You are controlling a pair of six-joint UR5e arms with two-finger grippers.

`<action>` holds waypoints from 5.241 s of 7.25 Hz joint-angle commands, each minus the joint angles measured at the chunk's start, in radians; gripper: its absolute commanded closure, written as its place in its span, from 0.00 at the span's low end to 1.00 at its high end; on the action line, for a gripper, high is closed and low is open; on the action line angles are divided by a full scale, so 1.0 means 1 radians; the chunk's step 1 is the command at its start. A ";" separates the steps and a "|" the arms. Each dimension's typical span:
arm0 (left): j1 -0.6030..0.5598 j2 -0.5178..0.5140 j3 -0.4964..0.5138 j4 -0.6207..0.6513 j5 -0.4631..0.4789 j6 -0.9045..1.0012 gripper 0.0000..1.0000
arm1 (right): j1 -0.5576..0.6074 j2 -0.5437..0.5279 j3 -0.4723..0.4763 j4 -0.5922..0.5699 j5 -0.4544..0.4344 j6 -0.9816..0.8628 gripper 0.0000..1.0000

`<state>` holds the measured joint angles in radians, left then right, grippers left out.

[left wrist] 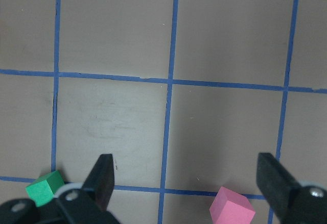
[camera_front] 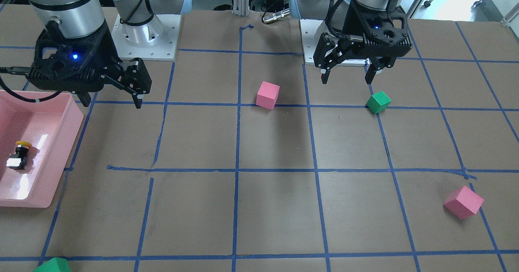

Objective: Align button upright
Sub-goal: 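Move the right gripper over the pink bin toward the yellow-capped button, then lower the right gripper into the bin and grasp the button's black body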

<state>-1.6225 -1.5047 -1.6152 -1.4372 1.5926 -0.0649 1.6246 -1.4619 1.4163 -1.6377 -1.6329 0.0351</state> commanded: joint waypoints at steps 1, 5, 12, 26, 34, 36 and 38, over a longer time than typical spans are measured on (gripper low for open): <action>0.001 0.001 0.000 0.000 -0.003 0.005 0.00 | 0.000 0.000 0.009 -0.036 0.008 -0.001 0.00; 0.001 0.001 0.000 0.000 0.000 0.005 0.00 | -0.009 0.005 0.013 -0.045 0.012 -0.017 0.00; 0.001 0.001 0.000 0.000 0.003 0.005 0.00 | -0.446 0.121 0.045 -0.190 0.001 -0.219 0.00; 0.001 0.001 0.000 0.004 0.006 0.005 0.00 | -0.696 0.184 0.397 -0.511 0.022 -0.394 0.00; 0.001 0.001 0.000 0.006 0.006 0.005 0.00 | -0.701 0.290 0.401 -0.604 0.099 -0.527 0.00; 0.003 0.001 0.000 0.006 0.006 0.005 0.00 | -0.701 0.293 0.403 -0.606 0.093 -0.528 0.00; 0.003 0.001 0.000 0.007 0.006 0.005 0.00 | -0.701 0.307 0.401 -0.606 0.091 -0.528 0.00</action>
<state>-1.6201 -1.5033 -1.6153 -1.4302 1.5984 -0.0598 0.9235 -1.1628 1.8179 -2.2439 -1.5408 -0.4921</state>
